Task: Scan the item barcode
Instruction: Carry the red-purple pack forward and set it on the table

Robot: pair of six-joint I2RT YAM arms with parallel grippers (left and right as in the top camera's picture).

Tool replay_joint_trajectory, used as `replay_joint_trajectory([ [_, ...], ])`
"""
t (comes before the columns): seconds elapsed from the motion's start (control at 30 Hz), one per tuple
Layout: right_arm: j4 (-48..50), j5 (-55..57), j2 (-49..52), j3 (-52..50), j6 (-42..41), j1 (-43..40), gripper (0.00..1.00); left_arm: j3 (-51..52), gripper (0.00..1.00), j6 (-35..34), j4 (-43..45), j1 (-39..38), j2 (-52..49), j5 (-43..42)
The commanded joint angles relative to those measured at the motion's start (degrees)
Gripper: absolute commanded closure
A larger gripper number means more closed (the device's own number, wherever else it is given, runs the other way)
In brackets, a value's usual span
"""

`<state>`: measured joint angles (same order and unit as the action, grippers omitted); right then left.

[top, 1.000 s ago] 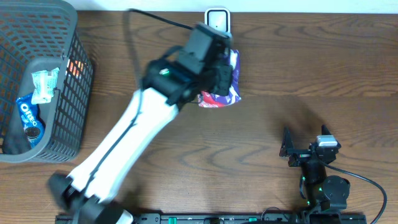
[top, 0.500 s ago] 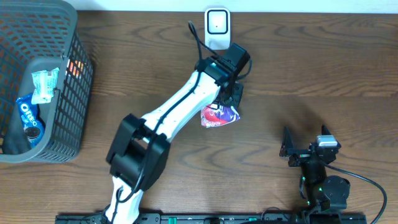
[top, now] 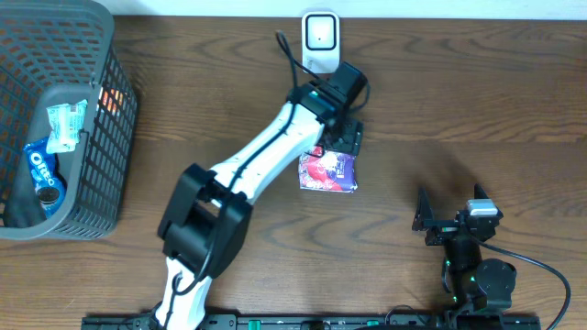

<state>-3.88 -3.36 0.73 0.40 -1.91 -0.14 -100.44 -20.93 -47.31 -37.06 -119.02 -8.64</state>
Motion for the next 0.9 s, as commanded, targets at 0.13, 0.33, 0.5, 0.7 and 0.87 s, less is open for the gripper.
replay_joint_trajectory([
  [0.13,-0.2,0.0,-0.2,-0.1,0.3,0.5,0.01,-1.8,0.29,-0.6,-12.9,3.9,6.1,0.5],
  [0.33,-0.2,0.0,-0.2,-0.1,0.3,0.5,0.01,4.0,0.30,-1.9,-16.9,2.8,5.2,-0.9],
  [0.5,-0.2,0.0,-0.2,-0.1,0.3,0.5,0.01,8.2,0.35,-1.9,-16.1,2.2,4.5,-4.4],
  [0.7,-0.2,0.0,-0.2,-0.1,0.3,0.5,0.01,12.9,0.39,-1.9,-12.2,1.2,4.1,-9.6],
  [0.87,-0.2,0.0,-0.2,-0.1,0.3,0.5,0.01,16.1,0.41,-4.3,-6.7,0.9,3.7,-9.5],
])
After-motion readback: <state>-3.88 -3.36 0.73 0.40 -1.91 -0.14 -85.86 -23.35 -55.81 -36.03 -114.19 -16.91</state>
